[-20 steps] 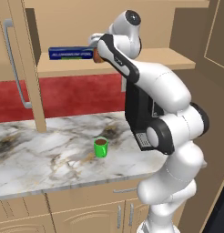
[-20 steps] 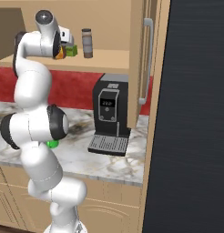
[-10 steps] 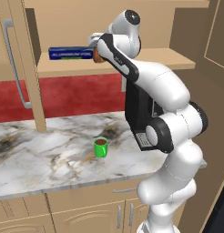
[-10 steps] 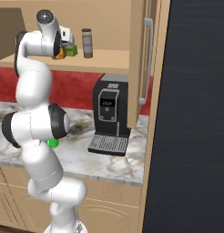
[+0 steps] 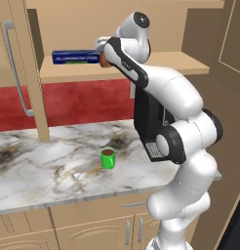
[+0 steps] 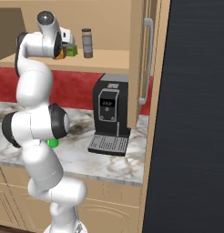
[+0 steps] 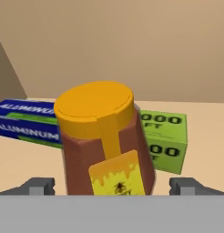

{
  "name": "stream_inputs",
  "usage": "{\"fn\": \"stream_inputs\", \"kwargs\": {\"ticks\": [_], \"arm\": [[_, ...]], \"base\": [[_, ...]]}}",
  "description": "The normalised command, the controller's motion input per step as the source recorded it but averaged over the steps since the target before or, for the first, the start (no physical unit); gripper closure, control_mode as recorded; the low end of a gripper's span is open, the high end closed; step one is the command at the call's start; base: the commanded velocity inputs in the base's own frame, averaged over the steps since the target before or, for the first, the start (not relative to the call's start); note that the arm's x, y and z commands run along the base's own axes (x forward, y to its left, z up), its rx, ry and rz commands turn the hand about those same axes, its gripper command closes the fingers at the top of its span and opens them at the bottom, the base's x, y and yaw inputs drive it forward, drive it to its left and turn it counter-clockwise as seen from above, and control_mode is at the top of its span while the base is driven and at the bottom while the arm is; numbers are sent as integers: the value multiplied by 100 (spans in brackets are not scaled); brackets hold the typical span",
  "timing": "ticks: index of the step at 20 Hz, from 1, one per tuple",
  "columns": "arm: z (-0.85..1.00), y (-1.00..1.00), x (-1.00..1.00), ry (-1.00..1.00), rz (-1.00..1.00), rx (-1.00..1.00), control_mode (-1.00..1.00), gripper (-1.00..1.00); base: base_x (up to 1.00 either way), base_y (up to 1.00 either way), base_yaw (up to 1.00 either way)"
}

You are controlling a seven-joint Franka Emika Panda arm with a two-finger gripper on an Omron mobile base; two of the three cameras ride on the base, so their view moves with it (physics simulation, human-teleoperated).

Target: Pick the cinnamon and honey bottle from the cabinet and place them next to the mug.

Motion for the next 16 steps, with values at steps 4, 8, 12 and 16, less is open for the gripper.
{"fn": "stream_inputs", "kwargs": {"ticks": [4,8,12,16], "arm": [[-2,2,6,0,0,0,-100,-100],[0,0,6,0,0,0,-100,-100],[0,0,5,0,0,0,-100,-100],[0,0,15,0,0,0,-100,-100]], "base": [[0,0,0],[0,0,0],[0,0,0],[0,0,0]]}}
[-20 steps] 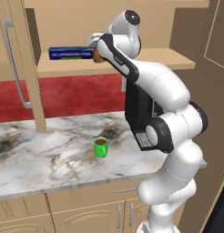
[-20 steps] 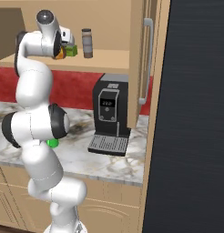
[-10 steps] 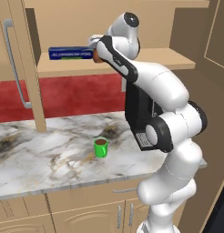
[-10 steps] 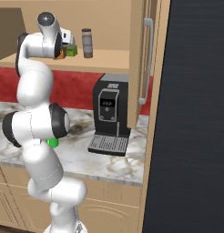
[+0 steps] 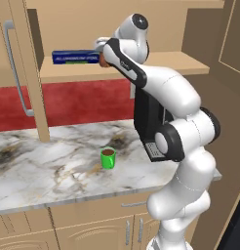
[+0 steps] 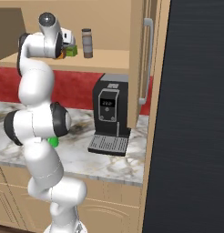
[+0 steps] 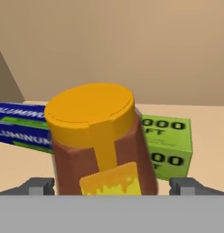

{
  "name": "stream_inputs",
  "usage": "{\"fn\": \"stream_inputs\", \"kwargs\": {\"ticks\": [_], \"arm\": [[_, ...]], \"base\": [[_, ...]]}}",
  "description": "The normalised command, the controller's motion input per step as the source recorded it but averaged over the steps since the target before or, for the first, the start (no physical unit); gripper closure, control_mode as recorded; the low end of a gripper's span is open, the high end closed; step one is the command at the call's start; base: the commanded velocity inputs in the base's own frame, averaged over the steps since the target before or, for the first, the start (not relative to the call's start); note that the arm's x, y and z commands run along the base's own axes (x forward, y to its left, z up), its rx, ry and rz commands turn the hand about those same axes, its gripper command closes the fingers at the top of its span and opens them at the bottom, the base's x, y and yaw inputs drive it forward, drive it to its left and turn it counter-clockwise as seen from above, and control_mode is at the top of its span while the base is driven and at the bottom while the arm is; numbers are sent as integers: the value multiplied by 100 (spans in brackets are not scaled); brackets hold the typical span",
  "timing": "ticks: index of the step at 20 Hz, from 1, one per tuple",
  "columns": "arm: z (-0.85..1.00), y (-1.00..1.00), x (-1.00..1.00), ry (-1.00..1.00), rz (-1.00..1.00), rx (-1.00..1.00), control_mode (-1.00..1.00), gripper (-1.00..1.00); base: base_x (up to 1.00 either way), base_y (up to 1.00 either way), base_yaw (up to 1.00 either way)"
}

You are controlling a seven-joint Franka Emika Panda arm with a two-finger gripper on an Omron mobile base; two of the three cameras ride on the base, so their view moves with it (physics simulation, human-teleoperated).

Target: Pick the cinnamon and honey bottle from the cabinet and place them next to the mug.

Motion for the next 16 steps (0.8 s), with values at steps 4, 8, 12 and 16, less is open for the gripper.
{"fn": "stream_inputs", "kwargs": {"ticks": [4,8,12,16], "arm": [[0,4,17,0,0,0,-100,-100],[0,7,12,0,0,0,-100,-100],[0,7,3,0,0,0,-100,-100],[0,4,0,0,0,0,-100,-100]], "base": [[0,0,0],[0,0,0],[0,0,0],[0,0,0]]}}
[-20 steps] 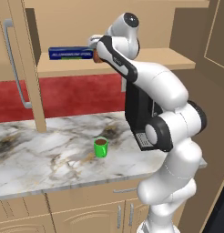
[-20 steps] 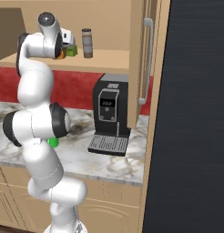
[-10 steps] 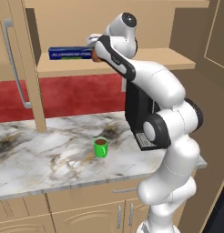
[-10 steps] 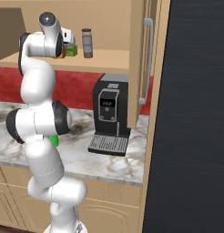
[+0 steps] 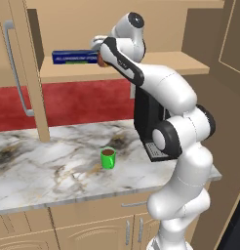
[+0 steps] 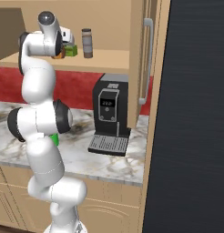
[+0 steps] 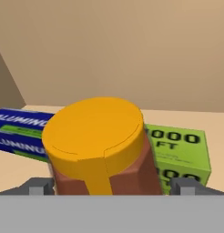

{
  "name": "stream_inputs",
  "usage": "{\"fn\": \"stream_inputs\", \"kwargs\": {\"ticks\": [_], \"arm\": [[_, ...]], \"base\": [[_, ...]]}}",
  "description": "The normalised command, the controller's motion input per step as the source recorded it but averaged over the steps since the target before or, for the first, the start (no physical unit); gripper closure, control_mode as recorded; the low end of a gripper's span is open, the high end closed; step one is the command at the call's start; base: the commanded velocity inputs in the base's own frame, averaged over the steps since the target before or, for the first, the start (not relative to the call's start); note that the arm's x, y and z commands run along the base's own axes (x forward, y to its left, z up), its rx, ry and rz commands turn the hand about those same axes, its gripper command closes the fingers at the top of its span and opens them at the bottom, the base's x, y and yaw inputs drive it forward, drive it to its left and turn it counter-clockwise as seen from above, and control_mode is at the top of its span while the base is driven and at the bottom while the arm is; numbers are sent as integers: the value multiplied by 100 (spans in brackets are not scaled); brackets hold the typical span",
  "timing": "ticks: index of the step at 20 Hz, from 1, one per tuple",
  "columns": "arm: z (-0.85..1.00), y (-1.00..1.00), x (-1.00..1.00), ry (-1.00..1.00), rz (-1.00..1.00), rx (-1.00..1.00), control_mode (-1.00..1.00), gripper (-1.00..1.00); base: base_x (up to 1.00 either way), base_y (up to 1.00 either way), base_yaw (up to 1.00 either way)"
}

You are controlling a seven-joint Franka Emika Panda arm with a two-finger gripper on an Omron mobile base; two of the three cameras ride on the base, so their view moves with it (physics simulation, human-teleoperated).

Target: Pick the cinnamon and honey bottle from the cabinet and place them next to the mug.

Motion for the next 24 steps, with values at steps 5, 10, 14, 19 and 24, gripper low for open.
{"fn": "stream_inputs", "kwargs": {"ticks": [5,10,14,19,24], "arm": [[0,0,0,0,0,0,-100,-100],[0,0,0,0,0,0,-100,100],[0,0,0,0,0,0,-100,100],[0,0,0,0,0,0,-100,100],[-7,0,-52,-4,0,0,-100,100]], "base": [[0,0,0],[0,0,0],[0,0,0],[0,0,0],[0,0,0]]}}
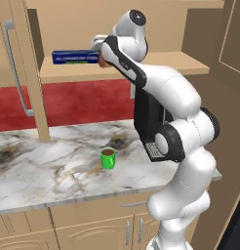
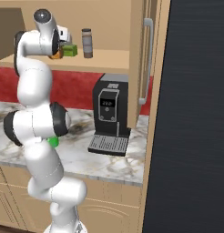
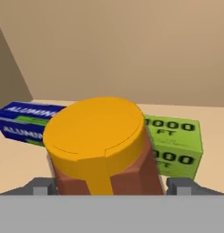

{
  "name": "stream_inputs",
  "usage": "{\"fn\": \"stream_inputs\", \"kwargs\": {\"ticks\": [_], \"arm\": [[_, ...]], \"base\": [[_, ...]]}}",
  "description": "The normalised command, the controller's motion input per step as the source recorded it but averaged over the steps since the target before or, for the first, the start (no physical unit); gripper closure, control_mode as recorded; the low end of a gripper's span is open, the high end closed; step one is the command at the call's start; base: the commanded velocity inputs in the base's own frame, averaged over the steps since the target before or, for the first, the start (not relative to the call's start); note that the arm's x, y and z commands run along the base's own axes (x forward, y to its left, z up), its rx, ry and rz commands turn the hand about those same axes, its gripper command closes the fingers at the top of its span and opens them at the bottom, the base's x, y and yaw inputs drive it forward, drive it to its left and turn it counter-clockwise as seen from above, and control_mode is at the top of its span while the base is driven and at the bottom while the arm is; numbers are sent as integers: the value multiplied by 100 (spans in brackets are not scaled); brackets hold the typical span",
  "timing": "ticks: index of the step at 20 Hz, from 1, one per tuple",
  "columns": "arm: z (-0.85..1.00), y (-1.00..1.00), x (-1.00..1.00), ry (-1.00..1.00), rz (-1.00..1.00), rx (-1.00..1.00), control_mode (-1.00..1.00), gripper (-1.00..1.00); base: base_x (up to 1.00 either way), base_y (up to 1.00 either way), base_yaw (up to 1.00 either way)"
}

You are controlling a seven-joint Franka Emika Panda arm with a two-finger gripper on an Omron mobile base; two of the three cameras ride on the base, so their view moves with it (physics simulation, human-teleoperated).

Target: Pick the cinnamon and honey bottle from the cabinet and place them next to the mug.

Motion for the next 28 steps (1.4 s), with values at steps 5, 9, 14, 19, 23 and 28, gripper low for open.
{"fn": "stream_inputs", "kwargs": {"ticks": [5,9,14,19,23,28], "arm": [[-20,0,-100,-8,0,0,-100,100],[-29,-4,-100,-8,0,2,-100,100],[-29,-12,-100,-9,0,3,-100,100],[-14,-23,-100,-9,0,3,-100,100],[-33,-28,-95,-4,0,1,-100,100],[-40,-44,-34,1,4,0,-100,100]], "base": [[0,0,0],[0,0,0],[0,0,0],[0,0,0],[0,0,0],[0,0,0]]}}
